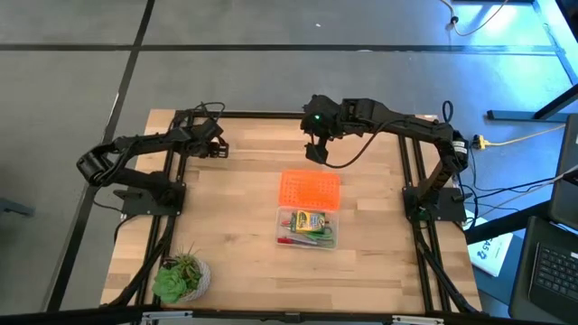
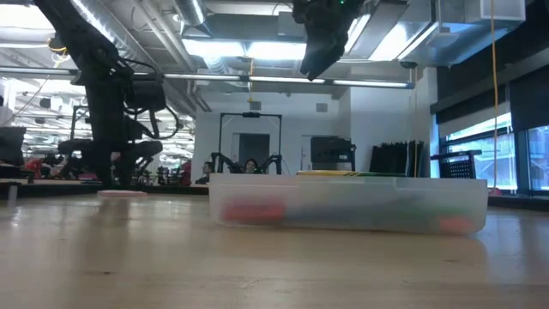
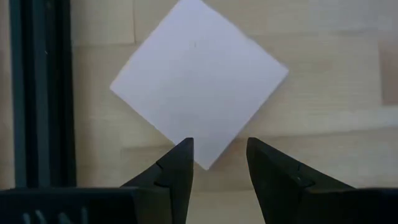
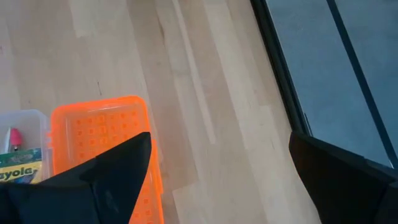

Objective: Pack school essentials
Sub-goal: Put the white sticky notes into the orange supply box

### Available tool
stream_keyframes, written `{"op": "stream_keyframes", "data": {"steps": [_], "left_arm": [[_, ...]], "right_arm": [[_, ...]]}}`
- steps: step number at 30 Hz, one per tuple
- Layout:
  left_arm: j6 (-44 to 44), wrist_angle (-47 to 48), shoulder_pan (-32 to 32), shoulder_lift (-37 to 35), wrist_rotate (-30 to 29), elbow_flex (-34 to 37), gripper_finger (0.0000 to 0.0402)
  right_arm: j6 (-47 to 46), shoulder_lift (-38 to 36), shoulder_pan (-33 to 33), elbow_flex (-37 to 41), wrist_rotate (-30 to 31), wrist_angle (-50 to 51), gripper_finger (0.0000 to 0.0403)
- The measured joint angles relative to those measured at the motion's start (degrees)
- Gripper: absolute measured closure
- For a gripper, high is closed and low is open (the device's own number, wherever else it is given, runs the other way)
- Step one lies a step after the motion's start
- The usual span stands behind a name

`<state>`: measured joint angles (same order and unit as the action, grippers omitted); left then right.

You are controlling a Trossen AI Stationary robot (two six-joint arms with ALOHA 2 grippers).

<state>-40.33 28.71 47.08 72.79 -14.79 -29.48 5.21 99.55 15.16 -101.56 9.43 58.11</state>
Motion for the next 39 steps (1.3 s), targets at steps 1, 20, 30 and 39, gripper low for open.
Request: {"op": "stream_keyframes", "data": {"steps": [1, 20, 30, 39], "left_arm": [[0.2, 0.0, 0.2, 0.0, 0.2, 0.2, 0.026], [8.8, -3.2, 0.9, -0.9, 5.3, -1.9, 0.026], [10.7, -4.4, 1.5, 3.2, 2.4, -2.2, 0.0259], [10.8, -7.8, 1.1, 8.2, 7.5, -2.5, 0.0259]], "right_arm": [[0.0, 0.0, 0.0, 0.0, 0.0, 0.0, 0.0022], [-0.1, 0.0, 0.1, 0.0, 0.0, 0.0, 0.0022], [-0.2, 0.0, 0.1, 0.0, 0.0, 0.0, 0.0022], [-0.2, 0.0, 0.1, 0.0, 0.0, 0.0, 0.0022]]}}
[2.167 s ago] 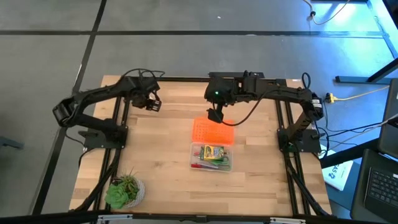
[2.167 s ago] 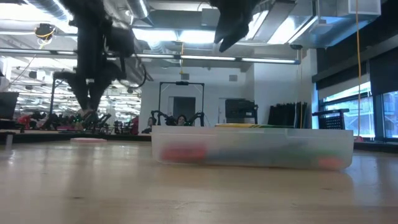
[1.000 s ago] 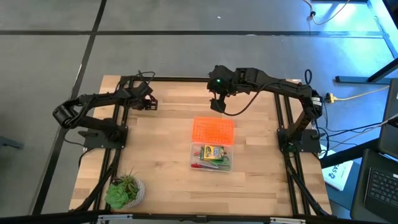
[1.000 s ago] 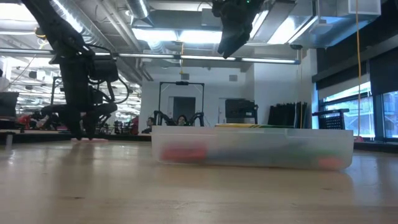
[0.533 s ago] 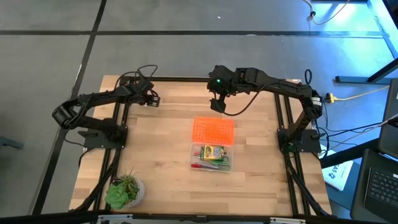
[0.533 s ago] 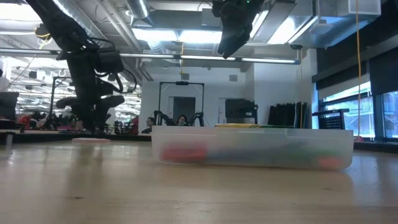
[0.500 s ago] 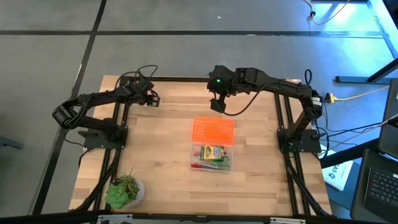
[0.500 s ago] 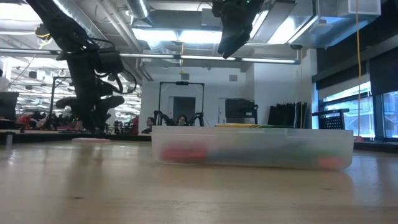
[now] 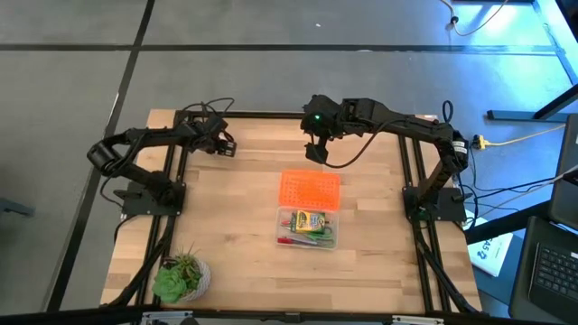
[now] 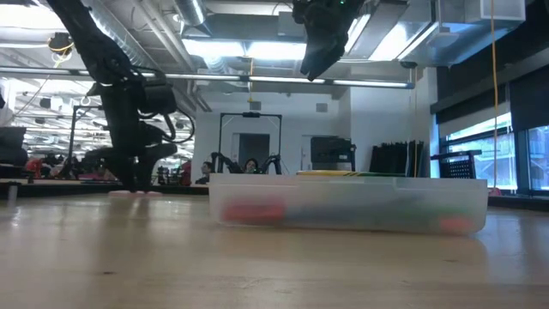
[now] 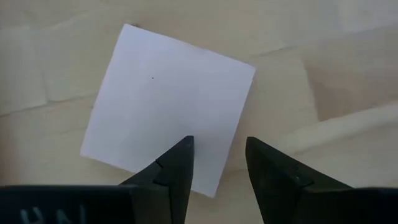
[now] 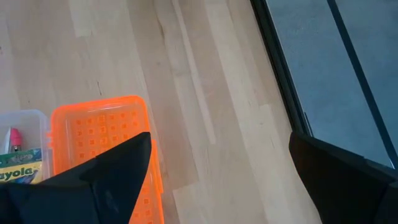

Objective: Pack school essentials
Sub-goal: Put the white sticky notes into the orange supply box

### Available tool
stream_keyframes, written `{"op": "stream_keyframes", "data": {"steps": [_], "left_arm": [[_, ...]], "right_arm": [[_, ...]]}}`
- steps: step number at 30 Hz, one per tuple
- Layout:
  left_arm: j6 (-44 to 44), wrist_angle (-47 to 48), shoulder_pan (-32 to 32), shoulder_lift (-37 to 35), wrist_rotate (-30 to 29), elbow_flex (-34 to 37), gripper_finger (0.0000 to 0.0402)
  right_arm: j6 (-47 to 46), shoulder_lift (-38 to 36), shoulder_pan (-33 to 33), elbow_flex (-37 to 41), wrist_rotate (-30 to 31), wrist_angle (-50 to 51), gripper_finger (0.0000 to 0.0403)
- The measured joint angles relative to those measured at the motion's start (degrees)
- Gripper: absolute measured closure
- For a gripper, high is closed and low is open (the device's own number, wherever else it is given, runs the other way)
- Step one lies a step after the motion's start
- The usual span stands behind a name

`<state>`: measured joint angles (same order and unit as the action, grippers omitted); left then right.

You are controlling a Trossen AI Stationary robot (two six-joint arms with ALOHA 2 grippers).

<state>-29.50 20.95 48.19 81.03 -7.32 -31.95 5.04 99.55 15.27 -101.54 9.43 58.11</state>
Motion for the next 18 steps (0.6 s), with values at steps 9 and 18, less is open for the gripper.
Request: {"op": "stream_keyframes", "data": {"steps": [9, 18], "left_arm": [[-1.4, 0.6, -3.7, -1.9, 8.6, 0.1, 0.026], [-8.0, 0.7, -14.1, -1.9, 12.6, 0.2, 0.026]], "right_arm": [[0.1, 0.0, 0.0, 0.0, 0.0, 0.0, 0.0022], [0.6, 0.0, 0.0, 0.0, 0.0, 0.0, 0.0022]]}}
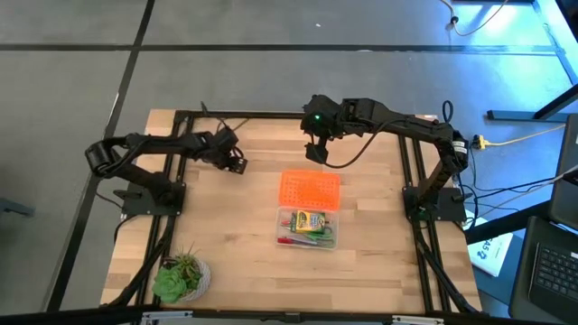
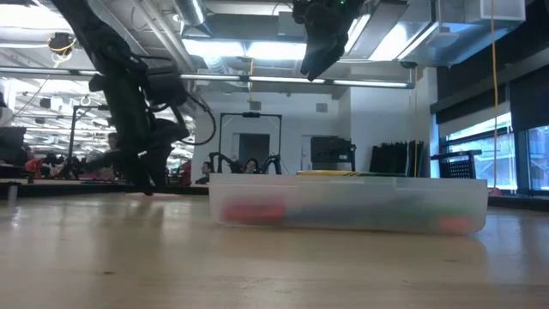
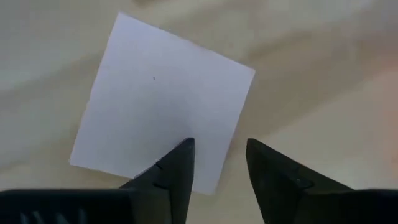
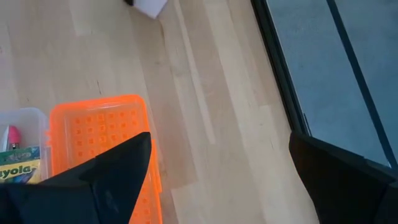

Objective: Pack school essentials
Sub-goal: Put the white sticky notes into the orange supply box

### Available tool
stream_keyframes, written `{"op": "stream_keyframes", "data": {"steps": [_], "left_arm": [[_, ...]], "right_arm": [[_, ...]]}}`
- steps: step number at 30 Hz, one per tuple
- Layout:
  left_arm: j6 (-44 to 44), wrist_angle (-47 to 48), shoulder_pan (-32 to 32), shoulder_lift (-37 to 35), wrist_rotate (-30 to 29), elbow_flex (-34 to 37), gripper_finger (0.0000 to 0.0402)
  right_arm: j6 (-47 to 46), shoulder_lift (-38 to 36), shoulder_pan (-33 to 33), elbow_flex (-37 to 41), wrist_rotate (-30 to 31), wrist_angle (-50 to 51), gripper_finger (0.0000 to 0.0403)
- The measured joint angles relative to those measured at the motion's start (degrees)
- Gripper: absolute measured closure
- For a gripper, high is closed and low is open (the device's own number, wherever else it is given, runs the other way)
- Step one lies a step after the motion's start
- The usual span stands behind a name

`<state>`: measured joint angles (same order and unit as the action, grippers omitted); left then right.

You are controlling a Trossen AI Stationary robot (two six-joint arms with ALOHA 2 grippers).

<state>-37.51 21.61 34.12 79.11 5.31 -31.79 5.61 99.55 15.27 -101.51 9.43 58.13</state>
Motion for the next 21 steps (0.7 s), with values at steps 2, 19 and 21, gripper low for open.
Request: {"op": "stream_keyframes", "data": {"steps": [2, 19, 21], "left_arm": [[-2.1, 0.0, -2.6, 0.0, 0.5, 0.0, 0.026], [-5.9, -0.5, -18.9, 0.0, -2.6, -5.1, 0.026], [-2.9, 3.1, -19.5, 0.0, -5.1, -8.0, 0.026]], "right_arm": [[0.5, 0.0, 0.0, 0.0, 0.0, 0.0, 0.0022], [0.7, 0.0, 0.0, 0.0, 0.0, 0.6, 0.0022], [0.7, 0.0, 0.0, 0.0, 0.0, 0.6, 0.0022]]}}
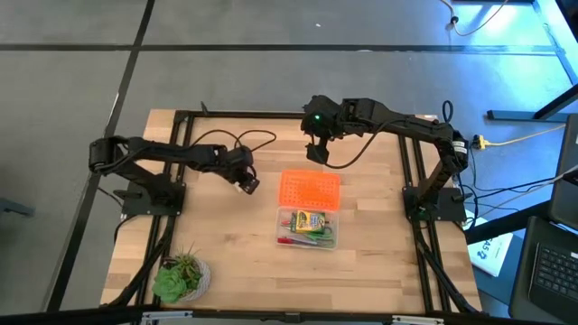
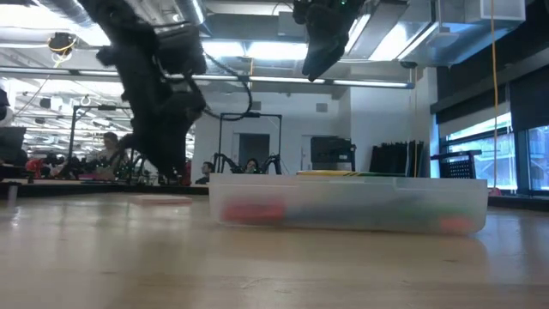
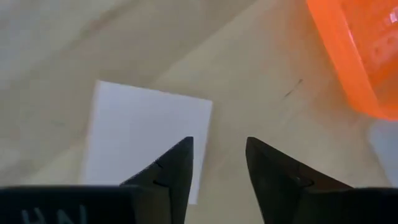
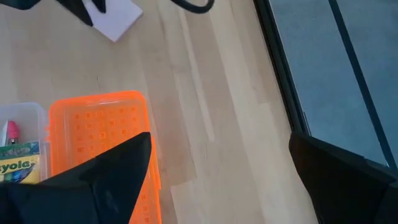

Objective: Pack school essentials
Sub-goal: Put the white sticky notes into the orange supply box

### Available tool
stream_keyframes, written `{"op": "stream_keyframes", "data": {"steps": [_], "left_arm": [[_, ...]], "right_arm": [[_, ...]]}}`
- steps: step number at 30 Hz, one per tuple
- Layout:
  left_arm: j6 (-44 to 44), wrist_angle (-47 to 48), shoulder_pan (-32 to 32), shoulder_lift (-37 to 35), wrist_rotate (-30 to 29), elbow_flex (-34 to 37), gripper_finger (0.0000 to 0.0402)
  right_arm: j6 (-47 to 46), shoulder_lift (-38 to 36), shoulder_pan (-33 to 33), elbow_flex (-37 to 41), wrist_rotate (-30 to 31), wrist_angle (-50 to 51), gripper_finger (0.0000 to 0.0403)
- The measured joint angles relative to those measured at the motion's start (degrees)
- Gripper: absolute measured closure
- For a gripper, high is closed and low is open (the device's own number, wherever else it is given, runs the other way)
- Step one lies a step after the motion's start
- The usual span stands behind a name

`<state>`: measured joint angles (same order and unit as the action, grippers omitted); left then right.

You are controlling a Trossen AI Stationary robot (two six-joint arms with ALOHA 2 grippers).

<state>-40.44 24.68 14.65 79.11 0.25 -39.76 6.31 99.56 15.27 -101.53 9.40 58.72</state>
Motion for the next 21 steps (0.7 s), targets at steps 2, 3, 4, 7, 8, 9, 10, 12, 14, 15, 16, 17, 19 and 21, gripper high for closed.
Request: {"op": "stream_keyframes", "data": {"steps": [2, 3, 4, 7, 8, 9, 10, 12, 14, 15, 16, 17, 19, 21], "left_arm": [[2.6, 5.2, -0.2, 0.0, -2.6, -3.2, 0.026], [3.8, 7.7, -0.1, 0.0, -3.7, -4.7, 0.026], [5.0, 10.3, -0.1, 0.0, -4.9, -6.1, 0.026], [7.7, 16.9, 0.1, 0.0, -7.4, -8.8, 0.026], [8.6, 18.1, 0.1, -0.1, -7.7, -9.5, 0.026], [9.7, 18.8, 0.1, -0.1, -7.9, -10.0, 0.026], [10.8, 19.1, 0.1, -0.1, -7.9, -10.1, 0.026], [12.1, 19.7, 0.1, -0.1, -7.9, -10.1, 0.0259], [13.1, 19.9, 0.1, -0.1, -8.0, -10.1, 0.026], [13.7, 20.0, 0.1, -0.1, -7.9, -10.1, 0.026], [14.0, 20.0, 0.1, -0.1, -7.8, -10.1, 0.026], [14.1, 19.9, 0.1, -0.1, -7.4, -10.1, 0.026], [14.1, 20.0, 0.1, -0.1, -6.4, -10.1, 0.026], [14.0, 19.9, 0.1, -0.1, -5.3, -10.1, 0.0259]], "right_arm": [[0.1, 0.0, 0.0, 0.0, -1.5, 0.0, 0.0022], [0.2, 0.0, 0.1, 0.0, -3.4, 0.1, 0.0022], [0.3, 0.0, 0.2, 0.0, -5.6, 0.3, 0.0022], [2.8, 0.0, 0.6, 0.0, -13.3, 2.2, 0.0022], [3.6, 0.0, 0.7, 0.0, -15.9, 2.8, 0.0022], [4.6, 0.0, 0.7, 0.0, -18.4, 3.3, 0.0022], [5.6, 0.0, 0.7, 0.0, -20.7, 3.8, 0.0022], [6.8, 0.0, 0.7, 0.0, -24.5, 4.0, 0.0022], [7.6, 0.0, 0.7, 0.0, -27.1, 4.0, 0.0022], [7.7, 0.0, 0.7, 0.0, -27.8, 3.9, 0.0022], [7.6, 0.0, 0.7, 0.0, -27.9, 3.9, 0.0022], [7.4, 0.0, 0.7, 0.0, -27.9, 3.8, 0.0022], [6.9, 0.0, 0.7, 0.0, -27.9, 3.7, 0.0022], [5.9, 0.0, 0.7, 0.0, -27.9, 3.7, 0.0022]]}}
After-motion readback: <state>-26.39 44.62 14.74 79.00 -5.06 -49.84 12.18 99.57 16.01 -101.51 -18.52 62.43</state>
